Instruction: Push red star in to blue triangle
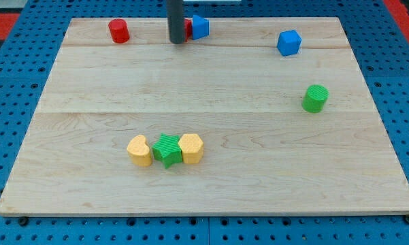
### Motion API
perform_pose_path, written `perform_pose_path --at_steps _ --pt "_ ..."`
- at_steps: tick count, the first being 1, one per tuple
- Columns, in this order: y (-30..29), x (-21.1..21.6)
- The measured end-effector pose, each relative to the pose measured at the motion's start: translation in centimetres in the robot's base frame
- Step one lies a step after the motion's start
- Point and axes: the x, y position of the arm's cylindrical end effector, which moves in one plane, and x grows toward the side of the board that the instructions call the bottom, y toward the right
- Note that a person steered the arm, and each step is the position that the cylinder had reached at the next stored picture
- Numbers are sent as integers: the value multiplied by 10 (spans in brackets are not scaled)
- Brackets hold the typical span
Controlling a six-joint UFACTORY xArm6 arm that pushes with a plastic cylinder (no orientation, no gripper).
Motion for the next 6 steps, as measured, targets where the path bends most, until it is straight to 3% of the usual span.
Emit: perform_pose_path --at_steps 1,6 --pt "-44 0" --pt "6 -25"
